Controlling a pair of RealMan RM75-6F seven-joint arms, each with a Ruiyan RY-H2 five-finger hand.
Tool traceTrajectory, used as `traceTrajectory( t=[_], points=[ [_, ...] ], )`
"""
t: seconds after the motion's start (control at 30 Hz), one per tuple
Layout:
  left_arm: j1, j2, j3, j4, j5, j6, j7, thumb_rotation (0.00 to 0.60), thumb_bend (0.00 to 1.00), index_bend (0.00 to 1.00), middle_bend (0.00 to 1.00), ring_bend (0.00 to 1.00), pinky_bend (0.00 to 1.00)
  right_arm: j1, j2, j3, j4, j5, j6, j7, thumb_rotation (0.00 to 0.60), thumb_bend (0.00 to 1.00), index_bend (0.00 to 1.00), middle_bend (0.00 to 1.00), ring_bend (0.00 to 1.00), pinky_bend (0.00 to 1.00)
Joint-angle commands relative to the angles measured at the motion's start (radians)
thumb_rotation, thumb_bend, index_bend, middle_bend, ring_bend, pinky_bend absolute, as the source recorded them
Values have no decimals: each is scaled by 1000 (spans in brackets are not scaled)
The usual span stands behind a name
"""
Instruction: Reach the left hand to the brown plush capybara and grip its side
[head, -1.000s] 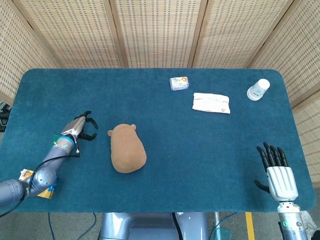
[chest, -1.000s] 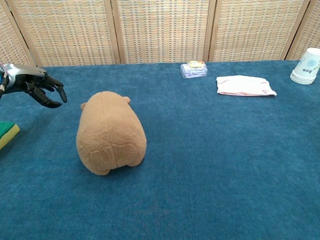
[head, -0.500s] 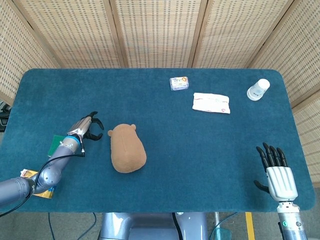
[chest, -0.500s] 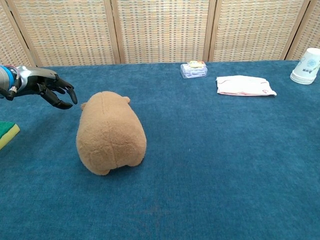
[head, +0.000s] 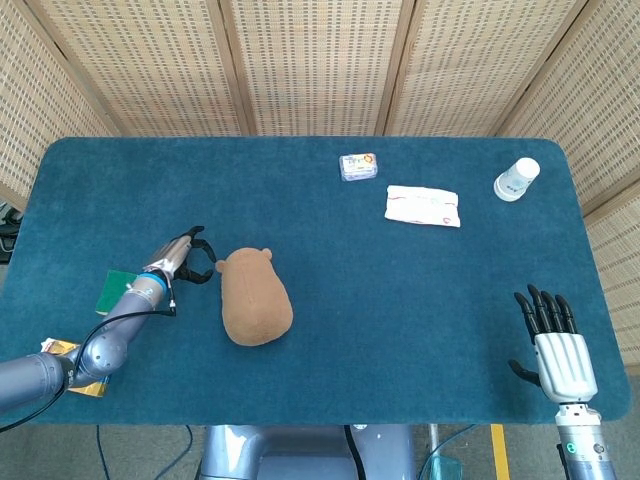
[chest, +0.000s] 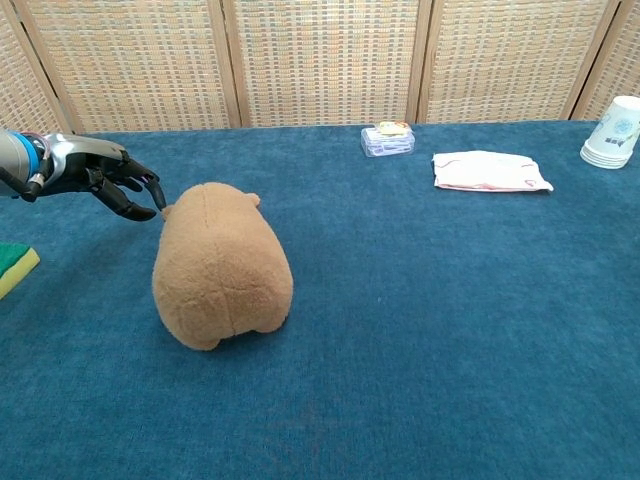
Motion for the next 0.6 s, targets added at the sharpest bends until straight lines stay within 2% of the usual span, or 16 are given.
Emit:
traceTrajectory(
  t=[0.03, 0.6],
  points=[
    [-5, -1, 4, -2, -2, 2, -1, 600, 419, 455, 0, 0, 0, 0, 0, -1, 0, -1, 1, 0, 600, 109, 0, 0, 0, 0],
    [-35, -13, 33, 6, -39, 21, 2, 600, 419, 450, 0, 0, 0, -1, 0, -3, -1, -8, 8, 12, 600, 109, 0, 0, 0, 0]
  ],
)
